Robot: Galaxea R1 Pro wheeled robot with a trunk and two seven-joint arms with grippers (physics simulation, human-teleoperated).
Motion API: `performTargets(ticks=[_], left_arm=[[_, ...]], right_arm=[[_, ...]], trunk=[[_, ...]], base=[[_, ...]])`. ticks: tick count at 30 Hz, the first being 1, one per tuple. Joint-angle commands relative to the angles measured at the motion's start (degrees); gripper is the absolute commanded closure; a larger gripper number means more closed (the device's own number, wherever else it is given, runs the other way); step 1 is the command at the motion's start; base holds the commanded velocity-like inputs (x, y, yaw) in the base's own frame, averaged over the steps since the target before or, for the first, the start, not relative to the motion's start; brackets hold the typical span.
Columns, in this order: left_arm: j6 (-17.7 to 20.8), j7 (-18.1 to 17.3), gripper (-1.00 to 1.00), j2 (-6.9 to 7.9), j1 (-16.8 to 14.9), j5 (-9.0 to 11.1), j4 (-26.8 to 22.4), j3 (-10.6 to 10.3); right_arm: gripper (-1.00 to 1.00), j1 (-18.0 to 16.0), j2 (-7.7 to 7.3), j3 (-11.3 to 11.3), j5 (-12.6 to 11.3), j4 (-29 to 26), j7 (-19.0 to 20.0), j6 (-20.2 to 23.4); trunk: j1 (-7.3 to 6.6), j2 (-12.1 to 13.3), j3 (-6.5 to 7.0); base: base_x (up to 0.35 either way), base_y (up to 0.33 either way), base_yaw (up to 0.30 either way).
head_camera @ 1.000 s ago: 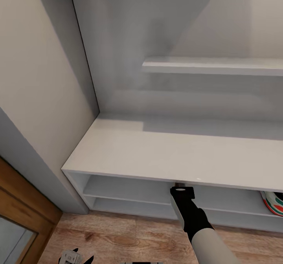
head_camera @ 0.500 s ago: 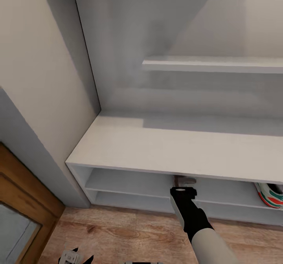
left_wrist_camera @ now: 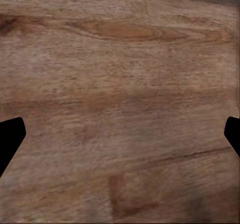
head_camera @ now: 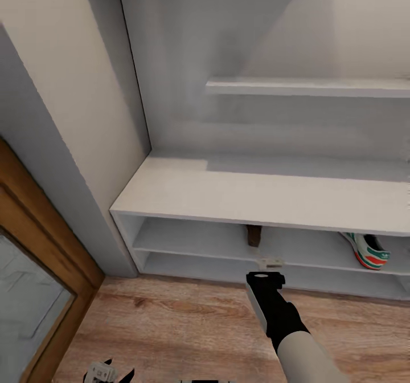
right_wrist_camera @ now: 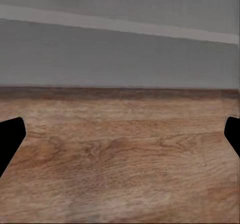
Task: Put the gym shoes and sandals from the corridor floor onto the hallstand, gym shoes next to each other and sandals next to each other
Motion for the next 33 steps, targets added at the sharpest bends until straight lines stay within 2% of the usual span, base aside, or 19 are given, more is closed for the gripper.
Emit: performTargets(ticks=[1,5,9,10,11,15,17,18,23,24,29,33], left_arm=[[0.1,-0.4,-1.0,0.01,0.0,0.3,0.1,0.2],[0.1,-0.4,-1.0,0.18,0.0,0.4,0.4,0.2],[0.1,-0.3,-1.0,0.37,0.0,0.6,0.5,0.3],[-0.1,-0.2,-1.0,0.5,0.0,0.7,0.7,0.3],[-0.2,0.0,-1.0,0.54,0.0,0.7,0.7,0.3],[-0.7,1.2,-1.0,0.57,0.0,0.8,0.8,0.2],[-0.8,2.1,-1.0,0.53,0.0,0.8,0.9,0.2],[-1.0,4.8,-1.0,0.36,0.0,0.7,0.9,0.1],[-1.0,7.0,-1.0,0.18,0.0,0.8,1.1,0.1],[-1.1,7.6,-1.0,0.11,0.0,0.9,1.2,0.1],[-1.1,8.5,-1.0,0.06,0.0,0.9,1.5,0.2],[-1.1,9.5,-1.0,0.11,0.0,1.0,1.8,0.2]], right_arm=[[-1.0,0.0,0.01,0.1,0.5,0.0,0.0,0.5],[-1.0,0.1,0.01,0.1,0.5,2.3,0.1,0.1],[-1.0,0.1,0.01,0.1,0.6,6.4,0.1,-2.7],[-1.0,0.2,0.01,0.1,0.7,10.3,0.2,-7.8],[-1.0,0.2,0.01,0.1,0.8,12.8,0.2,-10.9],[-1.0,0.2,-0.02,0.3,1.0,21.4,0.3,-19.8],[-1.0,0.2,-0.82,0.4,1.0,25.3,0.3,-23.7],[-1.0,0.2,-3.44,0.5,1.2,34.6,0.4,-34.4],[-1.0,0.3,-6.3,0.6,1.6,39.6,0.7,-43.3],[-1.0,0.6,-7.29,0.6,2.0,40.4,1.4,-46.1],[-1.0,2.3,-9.41,0.7,2.9,41.4,5.1,-50.3],[-1.0,4.4,-11.23,0.7,3.4,41.7,10.0,-51.9]], trunk=[[-0.05,0.0,-0.04],[-0.05,0.0,-0.04],[-0.05,0.0,-0.04],[-0.05,0.0,-0.04],[-0.05,0.0,-0.04],[-0.05,0.0,-0.04],[-0.05,0.0,-0.04],[-0.05,0.0,-0.04],[-0.05,0.0,-0.04],[-0.05,0.0,-0.04],[-0.05,0.0,-0.04],[-0.05,0.0,-0.04]], base=[[-0.337,0.0,0.0],[-0.336,0.0,0.0],[-0.336,0.0,0.0],[-0.336,0.0,0.0],[-0.336,0.0,0.0],[-0.336,0.0,0.0],[-0.336,0.0,0.0],[-0.336,0.0,0.0],[-0.336,0.0,0.0],[-0.336,0.0,0.0],[-0.337,0.0,0.0],[-0.337,0.0,0.0]])
